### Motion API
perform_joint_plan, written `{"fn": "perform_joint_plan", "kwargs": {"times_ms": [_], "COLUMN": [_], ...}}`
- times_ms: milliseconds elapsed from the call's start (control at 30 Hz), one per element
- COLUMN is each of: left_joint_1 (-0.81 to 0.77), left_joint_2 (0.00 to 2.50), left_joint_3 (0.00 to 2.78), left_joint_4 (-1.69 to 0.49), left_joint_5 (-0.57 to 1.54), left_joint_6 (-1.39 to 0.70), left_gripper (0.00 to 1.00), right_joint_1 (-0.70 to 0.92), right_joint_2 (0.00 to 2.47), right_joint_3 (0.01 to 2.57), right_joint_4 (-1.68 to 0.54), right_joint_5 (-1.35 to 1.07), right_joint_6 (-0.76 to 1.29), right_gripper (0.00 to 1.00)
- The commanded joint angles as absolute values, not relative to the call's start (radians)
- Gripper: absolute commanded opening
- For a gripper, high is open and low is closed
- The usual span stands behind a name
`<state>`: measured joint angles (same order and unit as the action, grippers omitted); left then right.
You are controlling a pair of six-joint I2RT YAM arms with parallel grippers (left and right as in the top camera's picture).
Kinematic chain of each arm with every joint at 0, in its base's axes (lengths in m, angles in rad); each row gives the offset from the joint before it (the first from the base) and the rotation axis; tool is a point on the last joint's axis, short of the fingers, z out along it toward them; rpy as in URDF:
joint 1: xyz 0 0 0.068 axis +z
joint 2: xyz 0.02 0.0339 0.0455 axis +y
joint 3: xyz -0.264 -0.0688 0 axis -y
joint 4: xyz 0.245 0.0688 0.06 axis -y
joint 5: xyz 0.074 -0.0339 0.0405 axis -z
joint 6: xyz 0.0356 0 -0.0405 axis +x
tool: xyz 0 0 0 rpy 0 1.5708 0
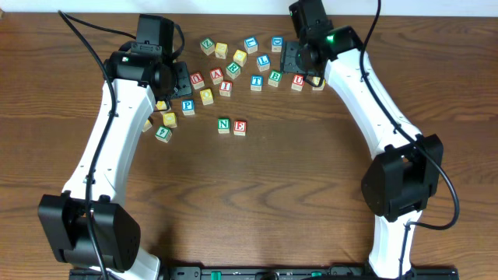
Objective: Spell out NEURIPS
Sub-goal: 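Move the right gripper over the red U block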
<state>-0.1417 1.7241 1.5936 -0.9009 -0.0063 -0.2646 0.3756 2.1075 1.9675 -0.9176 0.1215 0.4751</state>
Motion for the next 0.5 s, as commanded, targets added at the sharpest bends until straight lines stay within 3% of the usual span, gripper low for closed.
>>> {"fn": "perform_joint_plan", "kwargs": {"times_ms": [0,267,467], "left_joint_1": [-0.139,-0.139,-0.139], "left_joint_2": [1.711,1.711,1.711], "left_joint_3": [1.586,1.586,1.586], "left_joint_4": [-0.904,-0.904,-0.905], "left_joint_5": [-0.015,-0.015,-0.015], "left_joint_6": [-0.260,-0.260,-0.260], "left_gripper": [0.54,0.53,0.54], "right_joint_1": [0.381,0.378,0.377], "right_joint_2": [2.084,2.115,2.177], "right_joint_3": [1.909,1.815,1.814], "right_joint_4": [-0.873,-0.715,-0.672], "right_joint_5": [0.152,0.156,0.170], "right_joint_6": [0.505,0.504,0.500], "right_gripper": [0.66,0.61,0.63]}}
